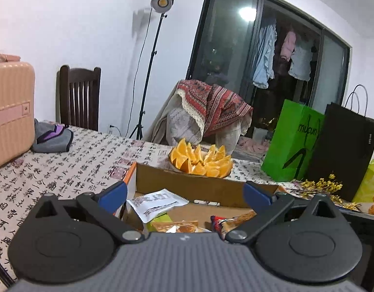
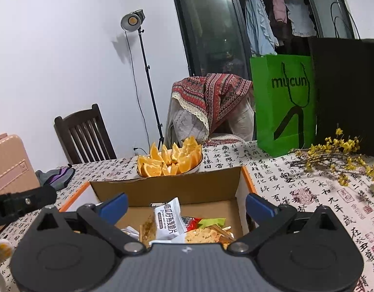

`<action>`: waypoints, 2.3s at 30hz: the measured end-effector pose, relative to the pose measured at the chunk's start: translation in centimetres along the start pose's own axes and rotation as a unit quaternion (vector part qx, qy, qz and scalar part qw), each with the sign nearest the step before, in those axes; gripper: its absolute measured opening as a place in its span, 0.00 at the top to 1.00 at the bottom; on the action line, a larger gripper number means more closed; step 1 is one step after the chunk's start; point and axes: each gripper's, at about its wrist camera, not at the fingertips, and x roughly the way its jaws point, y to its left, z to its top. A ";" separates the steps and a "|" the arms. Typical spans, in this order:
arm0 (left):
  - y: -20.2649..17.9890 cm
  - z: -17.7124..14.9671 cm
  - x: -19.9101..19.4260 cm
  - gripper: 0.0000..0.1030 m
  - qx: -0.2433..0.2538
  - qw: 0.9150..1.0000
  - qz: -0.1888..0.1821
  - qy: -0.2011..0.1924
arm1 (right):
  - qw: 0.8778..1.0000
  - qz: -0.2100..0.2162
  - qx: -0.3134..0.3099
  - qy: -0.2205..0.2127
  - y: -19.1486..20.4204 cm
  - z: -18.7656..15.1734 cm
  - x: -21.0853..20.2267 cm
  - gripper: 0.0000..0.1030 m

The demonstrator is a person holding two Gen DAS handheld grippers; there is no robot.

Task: Organize snacks

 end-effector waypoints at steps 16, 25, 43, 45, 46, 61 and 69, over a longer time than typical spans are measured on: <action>0.1 -0.6 -8.8 0.00 0.039 0.999 -0.013 -0.033 | 1.000 0.011 -0.025 -0.004 0.8 -1.9 -8.3 0.00; 0.8 -3.3 -14.0 0.00 0.059 0.997 -0.034 -0.024 | 0.999 0.021 -0.037 0.015 1.2 -5.6 -13.9 0.00; 4.4 -9.7 -18.8 0.00 0.069 0.997 -0.010 0.037 | 0.998 0.020 -0.029 0.053 0.5 -11.1 -19.5 0.00; 4.7 -9.9 -19.1 0.00 0.069 0.997 -0.007 0.039 | 0.998 0.021 -0.028 0.054 0.3 -11.3 -19.6 0.00; 4.7 -10.0 -19.2 0.00 0.070 0.997 -0.006 0.039 | 0.998 0.021 -0.027 0.055 0.3 -11.4 -19.7 0.00; 4.0 -10.8 -19.2 0.00 0.077 0.996 -0.027 0.048 | 0.997 0.018 -0.025 0.075 0.0 -12.4 -19.4 0.00; 4.0 -11.0 -18.9 0.00 0.077 0.995 -0.028 0.051 | 0.996 0.019 -0.026 0.079 0.0 -12.5 -19.0 0.00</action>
